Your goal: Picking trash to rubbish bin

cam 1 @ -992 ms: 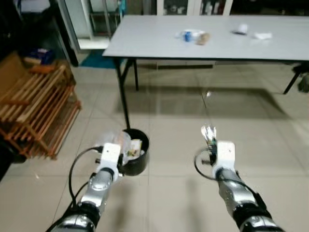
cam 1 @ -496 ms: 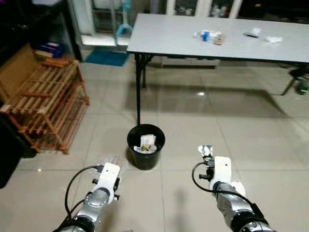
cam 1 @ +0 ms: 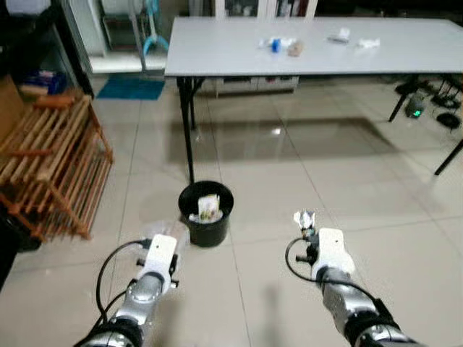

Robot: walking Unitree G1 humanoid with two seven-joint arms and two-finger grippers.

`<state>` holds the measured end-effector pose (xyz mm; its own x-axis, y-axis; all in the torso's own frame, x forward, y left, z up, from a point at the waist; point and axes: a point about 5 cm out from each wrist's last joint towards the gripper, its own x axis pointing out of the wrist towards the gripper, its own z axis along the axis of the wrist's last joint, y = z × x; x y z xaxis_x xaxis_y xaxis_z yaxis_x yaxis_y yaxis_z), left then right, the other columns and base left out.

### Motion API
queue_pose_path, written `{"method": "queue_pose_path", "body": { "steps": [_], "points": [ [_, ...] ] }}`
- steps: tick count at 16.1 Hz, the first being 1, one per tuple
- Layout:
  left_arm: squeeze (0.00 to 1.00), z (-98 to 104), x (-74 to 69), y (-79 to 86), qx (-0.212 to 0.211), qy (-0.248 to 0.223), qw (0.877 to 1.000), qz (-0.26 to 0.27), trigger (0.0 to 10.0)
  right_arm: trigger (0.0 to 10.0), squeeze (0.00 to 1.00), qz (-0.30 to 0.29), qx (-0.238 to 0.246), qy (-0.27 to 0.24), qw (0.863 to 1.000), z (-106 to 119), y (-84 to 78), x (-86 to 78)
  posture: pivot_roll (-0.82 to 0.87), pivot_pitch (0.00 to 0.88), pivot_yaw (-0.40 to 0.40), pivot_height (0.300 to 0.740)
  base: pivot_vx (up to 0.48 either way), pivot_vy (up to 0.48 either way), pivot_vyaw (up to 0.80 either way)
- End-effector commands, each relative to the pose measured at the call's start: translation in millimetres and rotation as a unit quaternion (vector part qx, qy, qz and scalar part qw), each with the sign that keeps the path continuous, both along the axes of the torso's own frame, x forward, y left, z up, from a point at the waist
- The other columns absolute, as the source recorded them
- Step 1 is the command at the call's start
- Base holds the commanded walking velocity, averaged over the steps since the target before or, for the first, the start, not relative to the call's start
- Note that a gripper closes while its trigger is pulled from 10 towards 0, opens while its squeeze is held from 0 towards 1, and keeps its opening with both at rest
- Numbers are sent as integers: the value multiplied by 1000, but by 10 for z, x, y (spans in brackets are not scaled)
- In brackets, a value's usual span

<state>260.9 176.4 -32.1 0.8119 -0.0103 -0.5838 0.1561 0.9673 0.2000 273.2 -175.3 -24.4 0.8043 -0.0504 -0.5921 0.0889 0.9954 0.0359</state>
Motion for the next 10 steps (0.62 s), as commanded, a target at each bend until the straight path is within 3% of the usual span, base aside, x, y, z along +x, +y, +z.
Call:
{"method": "queue_pose_path", "body": {
  "steps": [1,10],
  "points": [
    [0,41,42,42,10,-10,1000,4,10000,10000,0,2,8,-11,1000,41,41,49,-4,41,0,740,472,0,0],
    [0,72,72,38,9,-23,1000,8,10000,10000,0,9,6,-16,1000,65,52,79,-4,48,0,740,472,0,0]
  ]
}}
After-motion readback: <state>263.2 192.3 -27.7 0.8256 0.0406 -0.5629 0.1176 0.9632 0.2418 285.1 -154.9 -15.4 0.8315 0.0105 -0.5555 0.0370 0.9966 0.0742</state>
